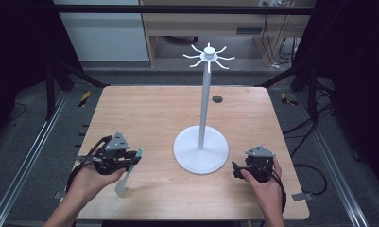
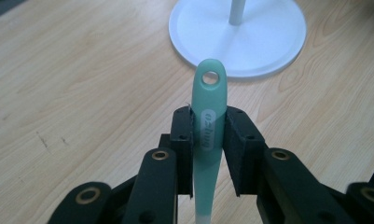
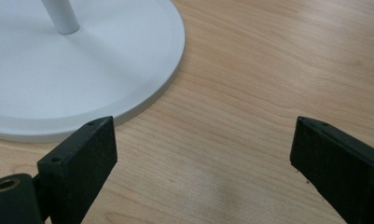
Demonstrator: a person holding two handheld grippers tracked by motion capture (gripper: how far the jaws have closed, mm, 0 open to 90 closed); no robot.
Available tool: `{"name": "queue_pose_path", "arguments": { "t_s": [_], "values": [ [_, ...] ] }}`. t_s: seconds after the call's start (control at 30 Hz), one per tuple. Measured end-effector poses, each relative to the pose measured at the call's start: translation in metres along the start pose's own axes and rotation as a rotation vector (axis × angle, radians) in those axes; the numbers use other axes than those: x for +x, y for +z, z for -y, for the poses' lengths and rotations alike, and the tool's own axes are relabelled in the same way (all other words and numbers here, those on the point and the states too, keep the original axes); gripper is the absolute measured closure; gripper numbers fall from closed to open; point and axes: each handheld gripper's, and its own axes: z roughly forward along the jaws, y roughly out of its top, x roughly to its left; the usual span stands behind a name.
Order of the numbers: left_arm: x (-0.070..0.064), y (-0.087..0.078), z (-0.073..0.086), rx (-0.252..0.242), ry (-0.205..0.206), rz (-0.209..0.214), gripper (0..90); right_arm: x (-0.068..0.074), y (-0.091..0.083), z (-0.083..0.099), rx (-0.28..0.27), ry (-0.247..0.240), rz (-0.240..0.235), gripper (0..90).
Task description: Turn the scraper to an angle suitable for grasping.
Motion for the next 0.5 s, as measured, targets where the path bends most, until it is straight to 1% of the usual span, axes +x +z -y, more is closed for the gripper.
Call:
{"name": "queue_pose_path", "arguments": {
  "t_s": [0.07,0.13,0.33,0.4,0.5],
  "values": [
    [0.002,-0.005,0.002,-0.033,-0.013,0.002,73.9,0.000,0.002,0.001,0.009,-0.011,0.008,7.5],
    [0.003,-0.007,0.004,-0.058,-0.024,0.000,74.0,0.001,0.004,0.002,0.019,-0.012,0.008,7.5],
    [0.008,-0.016,0.008,-0.128,-0.043,-0.010,74.0,0.002,0.003,0.001,0.012,-0.008,0.024,7.5],
    [0.009,-0.019,0.008,-0.162,-0.055,-0.011,74.0,0.001,0.003,0.001,0.008,-0.004,0.032,7.5],
    [0.008,-0.022,0.007,-0.192,-0.058,-0.016,74.0,0.002,0.001,0.002,0.007,0.000,0.041,7.4]
  ]
}}
